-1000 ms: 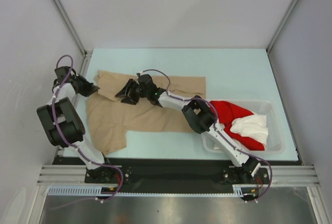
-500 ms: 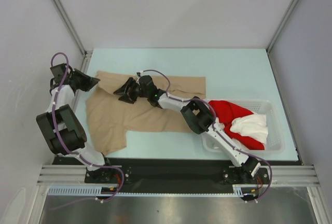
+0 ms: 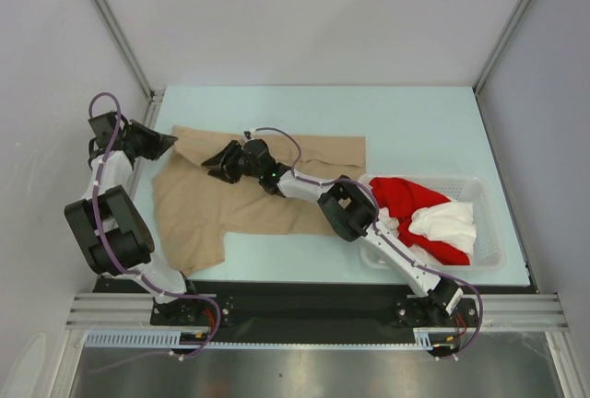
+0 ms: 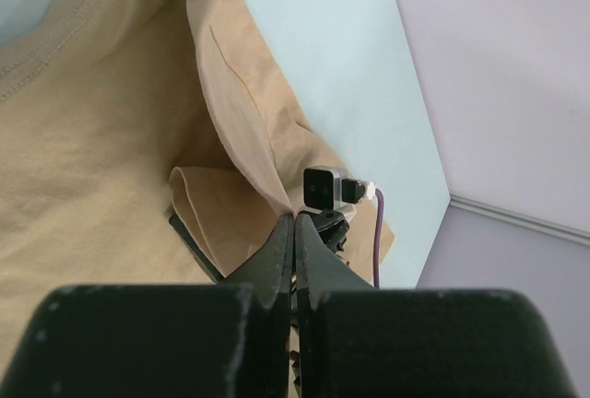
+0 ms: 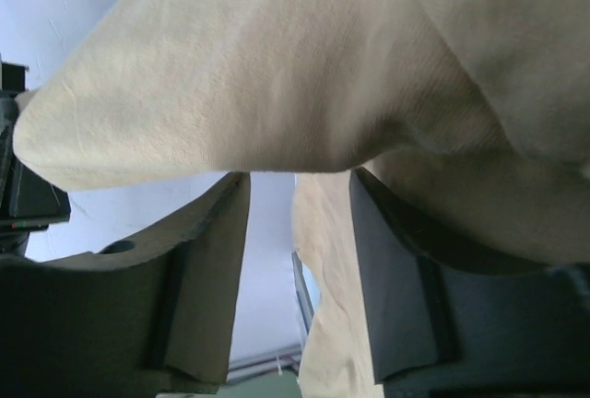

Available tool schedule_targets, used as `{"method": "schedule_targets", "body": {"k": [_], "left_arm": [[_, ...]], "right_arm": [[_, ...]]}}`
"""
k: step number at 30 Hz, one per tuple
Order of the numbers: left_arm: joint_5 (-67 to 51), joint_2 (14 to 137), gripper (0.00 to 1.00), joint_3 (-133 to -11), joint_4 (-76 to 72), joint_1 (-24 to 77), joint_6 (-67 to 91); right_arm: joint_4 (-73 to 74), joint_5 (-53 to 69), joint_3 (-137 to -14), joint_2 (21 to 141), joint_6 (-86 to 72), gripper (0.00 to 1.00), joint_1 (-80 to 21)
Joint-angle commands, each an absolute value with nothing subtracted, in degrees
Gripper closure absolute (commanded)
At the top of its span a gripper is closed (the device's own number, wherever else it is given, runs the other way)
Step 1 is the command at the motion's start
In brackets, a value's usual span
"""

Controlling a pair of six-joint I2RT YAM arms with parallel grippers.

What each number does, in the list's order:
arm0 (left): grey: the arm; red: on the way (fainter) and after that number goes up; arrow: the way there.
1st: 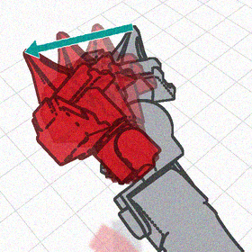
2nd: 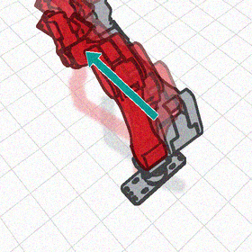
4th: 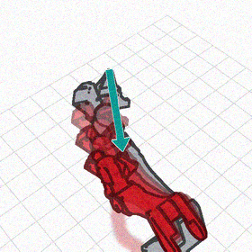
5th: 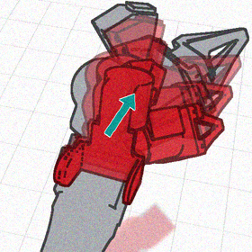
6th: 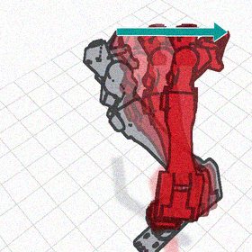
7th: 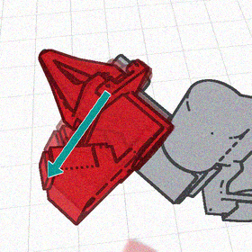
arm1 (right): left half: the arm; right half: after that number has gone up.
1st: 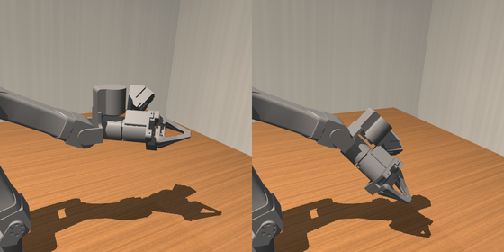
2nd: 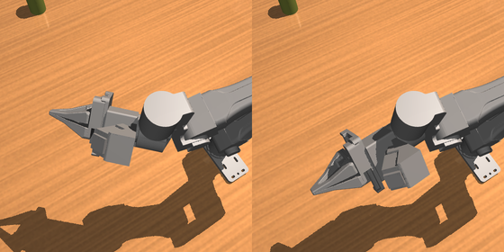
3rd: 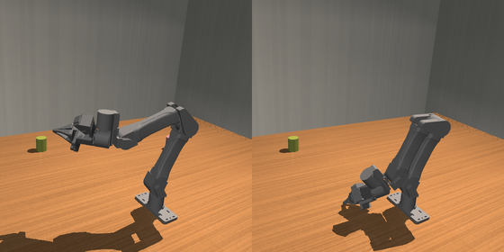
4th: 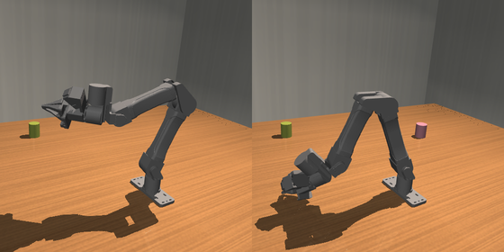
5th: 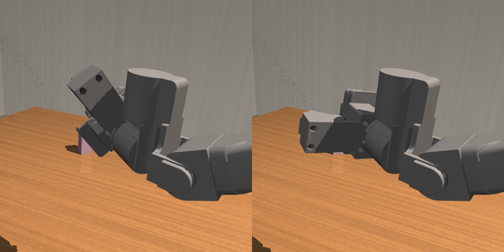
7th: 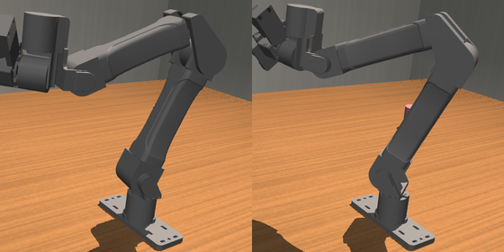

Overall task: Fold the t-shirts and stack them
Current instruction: Fold the tshirt

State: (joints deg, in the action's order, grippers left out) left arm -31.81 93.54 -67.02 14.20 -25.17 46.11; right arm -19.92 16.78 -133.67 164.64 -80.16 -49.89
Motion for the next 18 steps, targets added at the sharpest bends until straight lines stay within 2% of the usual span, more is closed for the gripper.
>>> {"method": "schedule_targets", "body": {"k": [1,4,13,18], "left_arm": [[-33.57,90.79,1.00,-67.33,12.22,-25.58,47.20],[-33.57,90.44,1.00,-66.88,12.30,-25.49,47.20],[-34.19,89.74,1.00,-66.36,12.13,-25.58,47.02],[-34.54,89.82,1.00,-65.74,11.86,-25.49,47.02]], "right_arm": [[-23.64,10.12,-136.58,165.41,-80.07,0.46,-50.80],[-20.22,6.70,-137.72,165.32,-78.66,0.44,-51.06],[-14.86,0.09,-140.01,167.08,-79.36,0.59,-51.59],[-14.07,-2.63,-141.06,167.78,-79.89,0.62,-51.85]]}}
